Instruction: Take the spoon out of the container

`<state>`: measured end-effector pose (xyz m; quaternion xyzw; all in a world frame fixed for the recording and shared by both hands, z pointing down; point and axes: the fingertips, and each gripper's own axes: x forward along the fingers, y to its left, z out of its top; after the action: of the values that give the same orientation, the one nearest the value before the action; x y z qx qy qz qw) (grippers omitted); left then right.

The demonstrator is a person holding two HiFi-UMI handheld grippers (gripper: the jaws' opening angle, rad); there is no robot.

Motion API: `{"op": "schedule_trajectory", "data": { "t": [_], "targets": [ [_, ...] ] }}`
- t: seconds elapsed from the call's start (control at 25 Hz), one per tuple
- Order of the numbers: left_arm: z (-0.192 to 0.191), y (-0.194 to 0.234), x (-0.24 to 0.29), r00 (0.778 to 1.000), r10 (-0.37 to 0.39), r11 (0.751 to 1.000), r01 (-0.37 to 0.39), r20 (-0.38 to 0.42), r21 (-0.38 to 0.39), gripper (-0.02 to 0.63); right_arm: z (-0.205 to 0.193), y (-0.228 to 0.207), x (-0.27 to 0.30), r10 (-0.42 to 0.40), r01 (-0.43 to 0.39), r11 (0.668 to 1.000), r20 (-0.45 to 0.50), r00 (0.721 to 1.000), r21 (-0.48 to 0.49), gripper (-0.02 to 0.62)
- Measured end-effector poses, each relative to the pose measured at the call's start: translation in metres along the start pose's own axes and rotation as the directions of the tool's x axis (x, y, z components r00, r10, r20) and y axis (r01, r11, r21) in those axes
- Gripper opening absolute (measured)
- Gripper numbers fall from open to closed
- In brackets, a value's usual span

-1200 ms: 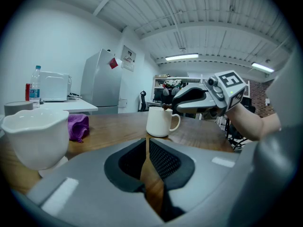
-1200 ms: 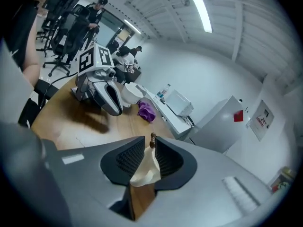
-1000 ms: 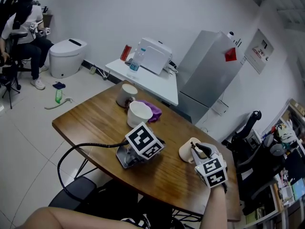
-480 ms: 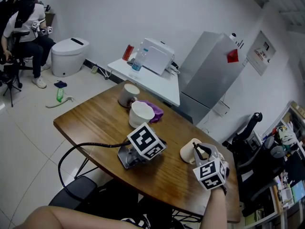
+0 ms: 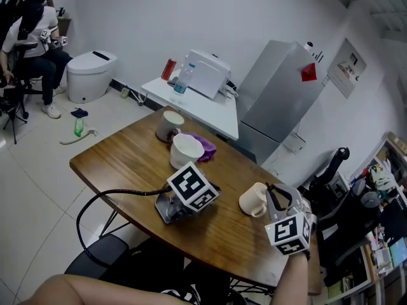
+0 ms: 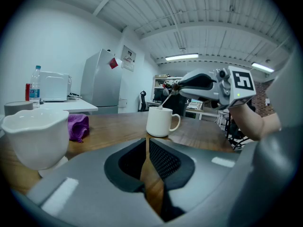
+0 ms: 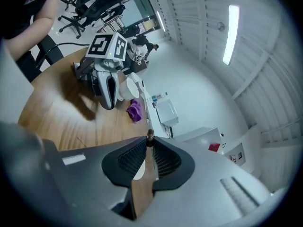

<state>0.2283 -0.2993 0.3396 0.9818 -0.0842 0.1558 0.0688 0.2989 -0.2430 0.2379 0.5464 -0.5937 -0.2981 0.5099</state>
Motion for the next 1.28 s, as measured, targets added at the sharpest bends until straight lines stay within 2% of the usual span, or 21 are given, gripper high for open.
{"op": "schedule_trajectory", "data": {
  "t": [0.24,0.56,0.88,1.0,1.28],
  "targets": [
    [0.001,0.0,-0.001,1.0,0.001,1.0,-0.001,0.002,0.002,0.021,-0.006,-0.018,-0.009,-0.056,0.056,0.998,-0.003,0.998,-0.003,0.046],
    [0.001,-0.001,-0.001,1.0,0.0,1.0,0.0,0.0,0.001,0.021,-0.056,-0.017,-0.011,-0.093,0.095,0.995,-0.088,0.992,0.02,0.046],
    [-0.001,-0.001,0.0,1.0,0.0,1.0,0.0,0.0,0.0,0.021,-0.123,0.011,-0.009,-0.047,0.059,0.996,-0.195,0.98,0.06,0.046],
    [0.0,0.0,-0.001,1.0,-0.001,1.0,0.001,0.001,0.0,0.021,-0.142,0.021,-0.01,-0.026,0.038,0.998,-0.236,0.971,0.048,0.046],
    [0.001,-0.001,-0.002,1.0,0.001,1.0,-0.001,0.001,0.002,0.021,-0.181,0.05,-0.016,0.075,-0.086,0.996,-0.343,0.936,-0.018,0.044]
  ]
}}
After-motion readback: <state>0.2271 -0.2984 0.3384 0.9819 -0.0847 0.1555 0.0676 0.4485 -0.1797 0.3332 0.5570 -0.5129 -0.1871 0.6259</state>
